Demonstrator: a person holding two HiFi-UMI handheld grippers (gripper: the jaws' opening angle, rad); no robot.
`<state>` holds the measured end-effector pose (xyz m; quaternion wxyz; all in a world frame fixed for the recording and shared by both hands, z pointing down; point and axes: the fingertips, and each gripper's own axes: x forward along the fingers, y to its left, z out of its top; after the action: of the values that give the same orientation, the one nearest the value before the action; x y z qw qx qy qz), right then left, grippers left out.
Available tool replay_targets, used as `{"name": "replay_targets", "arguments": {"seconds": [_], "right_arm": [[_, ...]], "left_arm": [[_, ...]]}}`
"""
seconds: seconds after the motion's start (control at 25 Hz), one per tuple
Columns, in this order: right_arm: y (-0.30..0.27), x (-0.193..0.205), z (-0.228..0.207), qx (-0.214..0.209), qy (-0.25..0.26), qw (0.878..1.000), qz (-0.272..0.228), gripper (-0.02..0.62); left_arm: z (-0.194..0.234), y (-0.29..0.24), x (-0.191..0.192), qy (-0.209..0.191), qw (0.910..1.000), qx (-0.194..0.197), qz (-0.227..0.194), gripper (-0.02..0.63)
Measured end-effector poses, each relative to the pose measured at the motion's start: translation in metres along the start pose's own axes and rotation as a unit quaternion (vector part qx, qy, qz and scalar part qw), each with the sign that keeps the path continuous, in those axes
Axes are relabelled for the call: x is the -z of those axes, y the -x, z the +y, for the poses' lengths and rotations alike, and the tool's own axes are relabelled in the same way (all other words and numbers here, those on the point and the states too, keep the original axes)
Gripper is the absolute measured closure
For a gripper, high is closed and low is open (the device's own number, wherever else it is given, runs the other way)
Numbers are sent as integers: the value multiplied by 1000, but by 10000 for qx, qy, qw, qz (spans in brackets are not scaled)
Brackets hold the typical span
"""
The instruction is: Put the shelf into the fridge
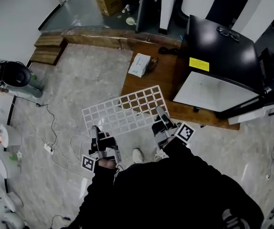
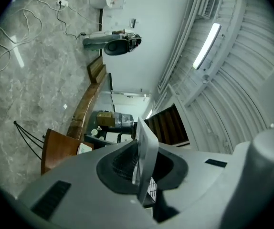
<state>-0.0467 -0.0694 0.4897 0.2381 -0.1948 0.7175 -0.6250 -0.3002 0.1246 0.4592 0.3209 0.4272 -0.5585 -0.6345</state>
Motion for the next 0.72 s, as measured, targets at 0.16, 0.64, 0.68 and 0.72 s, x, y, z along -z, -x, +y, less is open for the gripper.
{"name": "replay_targets", "arguments": {"seconds": [0.16, 0.64, 0.68, 0.72], "right_arm": [[32, -6, 4, 158, 74, 9985, -527, 561], [199, -51, 14, 686, 504, 9559, -2811, 561], [209, -55, 16, 682, 532, 9511, -2967, 563], [219, -60, 17, 676, 543, 9460, -3124, 568]], "left_arm": [[0, -17, 15, 93, 9975, -69, 691, 571], [29, -23, 155, 716, 9559, -185, 2843, 572], [29, -21, 165, 728, 9528, -190, 2942, 572], [29, -19, 176, 736, 9501, -195, 3025, 572]]}}
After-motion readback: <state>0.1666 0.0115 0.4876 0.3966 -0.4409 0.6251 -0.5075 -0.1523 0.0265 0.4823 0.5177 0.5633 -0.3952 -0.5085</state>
